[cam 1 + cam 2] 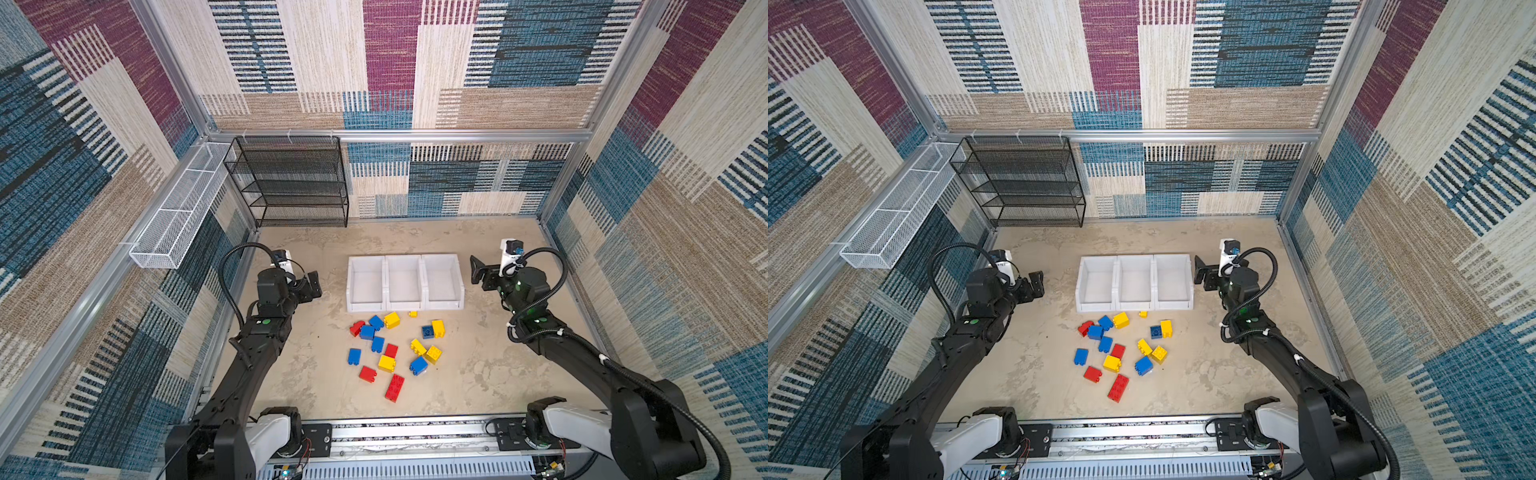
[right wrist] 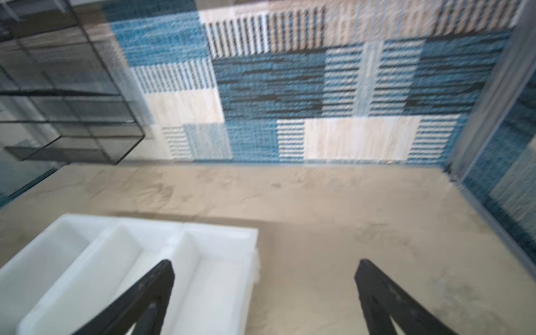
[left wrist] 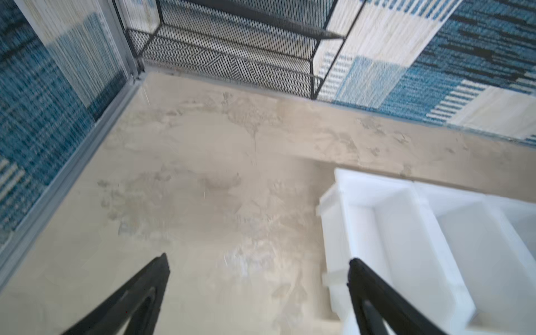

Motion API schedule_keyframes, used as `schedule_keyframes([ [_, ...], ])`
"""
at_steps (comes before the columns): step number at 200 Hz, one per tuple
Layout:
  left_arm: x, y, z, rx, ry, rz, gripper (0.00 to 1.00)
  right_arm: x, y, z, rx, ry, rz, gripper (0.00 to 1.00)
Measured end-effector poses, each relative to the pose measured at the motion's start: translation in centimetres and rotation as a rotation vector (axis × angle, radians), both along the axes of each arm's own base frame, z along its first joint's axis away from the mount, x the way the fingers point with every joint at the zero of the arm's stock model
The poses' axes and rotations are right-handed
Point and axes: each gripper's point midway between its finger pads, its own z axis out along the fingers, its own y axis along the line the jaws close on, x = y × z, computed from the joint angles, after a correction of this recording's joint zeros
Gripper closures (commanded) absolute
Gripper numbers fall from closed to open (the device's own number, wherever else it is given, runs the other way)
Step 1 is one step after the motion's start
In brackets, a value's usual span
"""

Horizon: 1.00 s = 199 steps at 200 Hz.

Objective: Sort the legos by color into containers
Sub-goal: 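Grasp a yellow brick with the right gripper while the left gripper approaches the bricks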

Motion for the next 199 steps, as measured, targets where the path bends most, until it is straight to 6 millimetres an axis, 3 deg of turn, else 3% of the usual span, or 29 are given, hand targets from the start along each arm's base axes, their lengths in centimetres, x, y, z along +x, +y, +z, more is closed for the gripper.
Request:
schedule_keyframes([
  [16, -2.1, -2.0, 0.0, -0.029, 0.015, -0.063, 0.01, -2.1, 2.6, -1.9, 0.015, 0.129, 0.054, 0.04],
  [38, -5.3, -4.9, -1.6, -0.072, 0.061, -0.152, 0.01, -5.1, 5.3, -5.5, 0.003, 0.324, 0.103, 0.09],
  [72, -8.0, -6.3, -4.0, -0.111, 0.128, -0.175, 0.01, -9.6, 7.7, -10.7, -0.036, 0.565, 0.134, 0.15],
  [98, -8.8, -6.9, -5.1, -0.117, 0.17, -0.184, 0.01, -11.4, 9.0, -13.5, -0.06, 0.676, 0.137, 0.21],
  [134, -9.0, -7.6, -5.5, -0.13, 0.192, -0.198, 0.01, -11.6, 10.2, -15.7, -0.096, 0.764, 0.119, 0.33],
  [199, -9.4, -8.2, -6.0, -0.137, 0.208, -0.215, 0.02, -10.4, 11.3, -17.2, -0.122, 0.81, 0.1, 0.53],
])
